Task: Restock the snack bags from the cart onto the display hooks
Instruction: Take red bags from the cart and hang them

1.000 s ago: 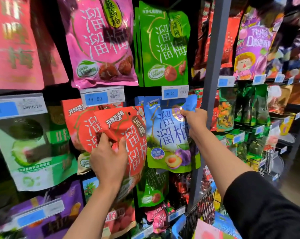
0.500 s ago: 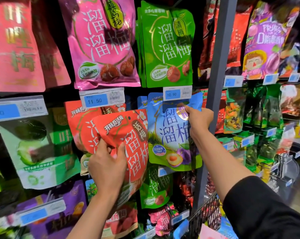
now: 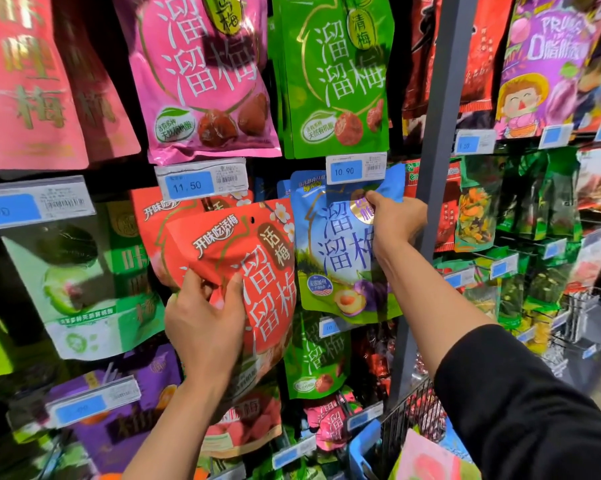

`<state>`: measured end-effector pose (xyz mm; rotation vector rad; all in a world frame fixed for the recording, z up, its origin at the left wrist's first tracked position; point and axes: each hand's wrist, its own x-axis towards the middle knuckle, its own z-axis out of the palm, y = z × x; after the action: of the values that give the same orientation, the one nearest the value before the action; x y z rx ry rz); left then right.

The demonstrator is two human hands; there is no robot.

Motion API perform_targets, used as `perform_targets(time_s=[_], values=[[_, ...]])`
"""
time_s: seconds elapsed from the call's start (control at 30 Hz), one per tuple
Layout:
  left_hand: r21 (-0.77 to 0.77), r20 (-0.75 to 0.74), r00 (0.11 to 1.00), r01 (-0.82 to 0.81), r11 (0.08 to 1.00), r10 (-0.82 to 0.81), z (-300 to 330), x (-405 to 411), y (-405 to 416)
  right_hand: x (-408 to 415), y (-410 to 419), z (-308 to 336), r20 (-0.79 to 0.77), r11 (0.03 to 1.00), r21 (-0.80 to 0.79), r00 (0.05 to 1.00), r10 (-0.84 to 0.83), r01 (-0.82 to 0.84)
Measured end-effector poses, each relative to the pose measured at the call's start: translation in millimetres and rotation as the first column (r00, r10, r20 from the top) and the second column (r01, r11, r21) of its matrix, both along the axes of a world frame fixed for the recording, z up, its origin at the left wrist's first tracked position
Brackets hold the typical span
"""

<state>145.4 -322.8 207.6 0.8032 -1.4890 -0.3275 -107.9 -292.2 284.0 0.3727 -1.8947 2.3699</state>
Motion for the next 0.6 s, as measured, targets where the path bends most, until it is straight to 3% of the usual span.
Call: perform_targets(time_s=[0.6], values=[[-0.057, -0.004, 0.999, 0.044, 0.997, -0.044, 5.3, -4.7, 21.2, 10.2, -1.3, 9.8, 0.053, 0.993, 0.078, 0.995, -0.090, 0.086]])
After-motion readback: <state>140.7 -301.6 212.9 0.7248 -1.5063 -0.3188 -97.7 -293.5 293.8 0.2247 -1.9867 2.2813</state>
